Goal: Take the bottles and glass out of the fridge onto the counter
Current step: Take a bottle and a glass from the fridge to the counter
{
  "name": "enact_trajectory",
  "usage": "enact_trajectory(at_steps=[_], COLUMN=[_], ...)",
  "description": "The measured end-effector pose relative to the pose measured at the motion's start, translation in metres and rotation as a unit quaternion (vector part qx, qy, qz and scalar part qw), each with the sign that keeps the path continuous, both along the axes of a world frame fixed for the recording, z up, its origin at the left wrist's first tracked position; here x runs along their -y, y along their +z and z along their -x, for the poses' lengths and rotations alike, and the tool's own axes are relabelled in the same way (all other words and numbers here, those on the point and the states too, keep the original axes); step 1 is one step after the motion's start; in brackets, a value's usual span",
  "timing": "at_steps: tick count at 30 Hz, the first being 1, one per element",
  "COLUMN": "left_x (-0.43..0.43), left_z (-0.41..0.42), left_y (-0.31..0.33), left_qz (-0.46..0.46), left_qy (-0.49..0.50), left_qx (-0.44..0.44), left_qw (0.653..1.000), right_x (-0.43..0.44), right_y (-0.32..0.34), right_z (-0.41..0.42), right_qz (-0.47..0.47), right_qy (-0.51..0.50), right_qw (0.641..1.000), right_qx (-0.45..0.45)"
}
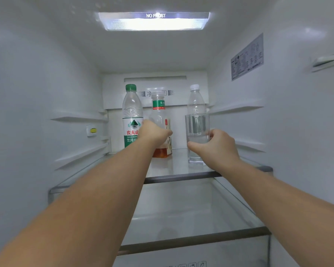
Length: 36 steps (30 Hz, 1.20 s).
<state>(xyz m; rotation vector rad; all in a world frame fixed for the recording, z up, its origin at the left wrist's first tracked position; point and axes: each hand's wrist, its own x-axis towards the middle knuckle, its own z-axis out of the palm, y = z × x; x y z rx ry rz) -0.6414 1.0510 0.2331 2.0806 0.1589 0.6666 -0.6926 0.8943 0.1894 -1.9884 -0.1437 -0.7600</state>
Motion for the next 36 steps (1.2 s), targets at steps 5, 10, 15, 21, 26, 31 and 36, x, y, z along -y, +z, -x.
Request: enact_trajectory(at_steps=[5,10,15,21,26,31,36], left_x=[0.007,0.007,0.001,-0.007,-0.008,-0.009,-0.01], left_z=[-0.013,-0.021,-0.017,0.003,0.025,0.051,0.077], left_y=[0.001,-0.003,-0.006,-0.006,-0.011,-0.016,-0.02], left_qz=[0.019,0.05,0.026,-0.012,0.018,0.064,0.114], left_qy=[-0.002,0.016,0.01,-0.013,-0.042,-0.085,-0.112], left_qx=[-0.021,-0.014,-0.01,0.0,0.01,0.022,0.038], left_qw=[1.0,0.999,1.0,1.0,0.999,0.994,0.986], right_x=[0.001,0.002,0.001,-0.001,-0.002,-0.002,-0.001], right_y=[-0.002,-0.002,-0.002,-0.003,-0.002,-0.002,-0.002], right_z=[-0.003,-0.004,-0.005,-0.008,-0.007,-0.006,0.002], right_qz=[0.003,0.011,0.017,0.026,0.051,0.056,0.065], right_qy=[0.01,0.017,0.009,-0.007,-0.012,-0.02,-0.022], right_qw=[1.0,1.0,1.0,1.0,0.998,0.998,0.997], right_qx=[0.001,0.0,-0.001,-0.007,-0.023,-0.028,-0.019])
